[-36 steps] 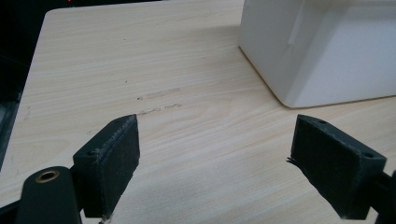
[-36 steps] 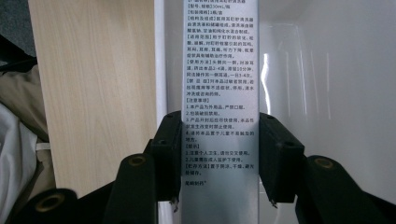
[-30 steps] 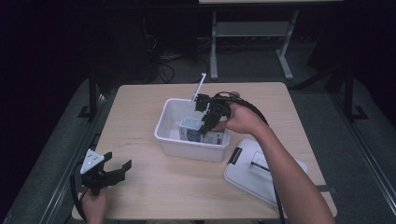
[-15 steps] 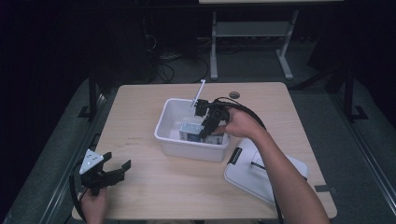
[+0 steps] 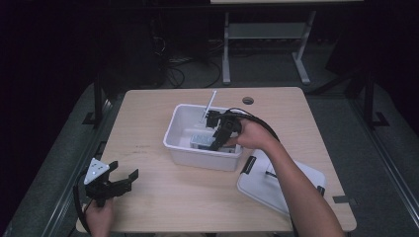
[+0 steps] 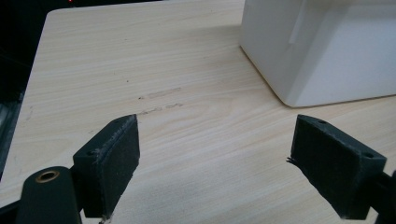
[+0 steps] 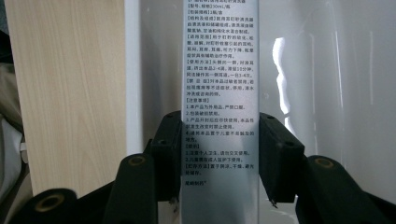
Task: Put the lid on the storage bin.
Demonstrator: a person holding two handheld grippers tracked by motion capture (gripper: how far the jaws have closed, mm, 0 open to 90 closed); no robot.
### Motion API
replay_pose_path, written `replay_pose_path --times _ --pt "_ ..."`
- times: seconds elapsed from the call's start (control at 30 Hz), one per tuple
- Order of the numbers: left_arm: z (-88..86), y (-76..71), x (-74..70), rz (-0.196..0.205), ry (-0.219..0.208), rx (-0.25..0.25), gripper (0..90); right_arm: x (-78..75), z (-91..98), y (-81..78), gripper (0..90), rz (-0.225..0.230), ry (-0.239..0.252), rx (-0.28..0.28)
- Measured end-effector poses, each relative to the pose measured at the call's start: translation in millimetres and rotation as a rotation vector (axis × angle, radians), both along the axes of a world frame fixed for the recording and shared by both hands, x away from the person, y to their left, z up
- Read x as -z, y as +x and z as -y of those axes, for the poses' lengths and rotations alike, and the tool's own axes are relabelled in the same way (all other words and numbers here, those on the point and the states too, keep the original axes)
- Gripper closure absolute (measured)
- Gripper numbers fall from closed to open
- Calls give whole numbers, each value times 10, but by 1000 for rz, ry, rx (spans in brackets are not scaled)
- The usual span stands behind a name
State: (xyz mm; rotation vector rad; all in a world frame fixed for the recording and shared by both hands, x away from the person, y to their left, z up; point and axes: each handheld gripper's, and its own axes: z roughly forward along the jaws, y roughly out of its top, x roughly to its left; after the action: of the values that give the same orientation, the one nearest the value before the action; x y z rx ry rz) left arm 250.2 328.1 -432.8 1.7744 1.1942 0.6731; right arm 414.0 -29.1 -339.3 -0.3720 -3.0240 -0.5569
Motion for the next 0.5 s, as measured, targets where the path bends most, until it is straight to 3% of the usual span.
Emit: replay_pose_path --times 0.5 --pt "-3 -1 2 3 -3 -3 149 160 -39 24 549 -21 -28 -3"
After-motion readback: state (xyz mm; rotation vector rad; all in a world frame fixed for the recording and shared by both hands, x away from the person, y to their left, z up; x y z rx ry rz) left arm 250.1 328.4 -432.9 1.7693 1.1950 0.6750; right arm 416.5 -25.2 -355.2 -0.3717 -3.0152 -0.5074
